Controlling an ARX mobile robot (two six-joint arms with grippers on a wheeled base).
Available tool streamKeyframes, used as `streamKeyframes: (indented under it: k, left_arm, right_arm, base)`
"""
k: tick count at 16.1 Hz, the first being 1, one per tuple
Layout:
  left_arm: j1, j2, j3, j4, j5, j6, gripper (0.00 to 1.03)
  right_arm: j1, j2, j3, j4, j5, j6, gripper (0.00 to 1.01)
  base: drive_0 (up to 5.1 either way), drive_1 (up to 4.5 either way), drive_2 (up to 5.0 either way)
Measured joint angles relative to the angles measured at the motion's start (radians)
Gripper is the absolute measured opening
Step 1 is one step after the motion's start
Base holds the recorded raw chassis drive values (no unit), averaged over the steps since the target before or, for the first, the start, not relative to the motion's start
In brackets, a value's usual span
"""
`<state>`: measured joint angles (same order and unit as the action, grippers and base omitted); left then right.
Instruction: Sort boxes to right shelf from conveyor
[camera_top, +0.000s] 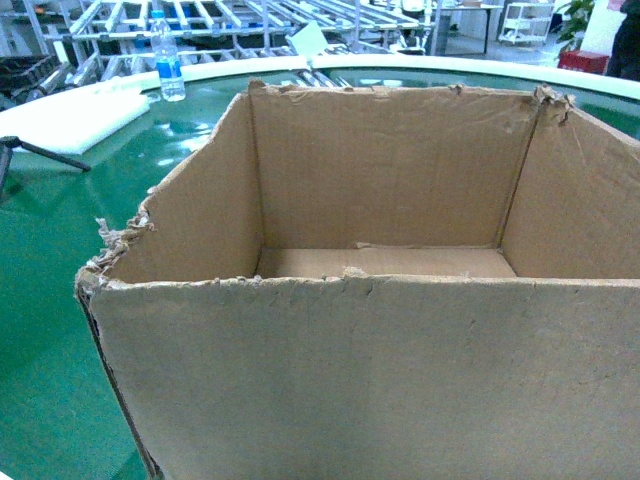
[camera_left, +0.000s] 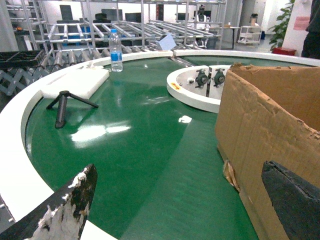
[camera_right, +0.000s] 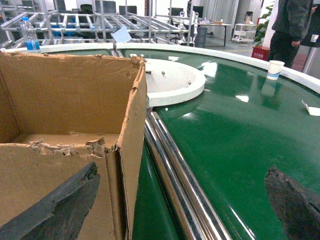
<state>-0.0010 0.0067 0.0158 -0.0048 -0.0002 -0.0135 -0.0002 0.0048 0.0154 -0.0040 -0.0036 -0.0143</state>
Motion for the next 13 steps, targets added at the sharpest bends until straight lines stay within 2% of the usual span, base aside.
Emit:
streamKeyframes:
  k: [13]
  left_arm:
    - [0.0,0.0,0.0,0.0,0.0,0.0,0.98]
  right_arm:
    - [0.0,0.0,0.0,0.0,0.0,0.0,0.98]
  base:
    - [0.0,0.0,0.0]
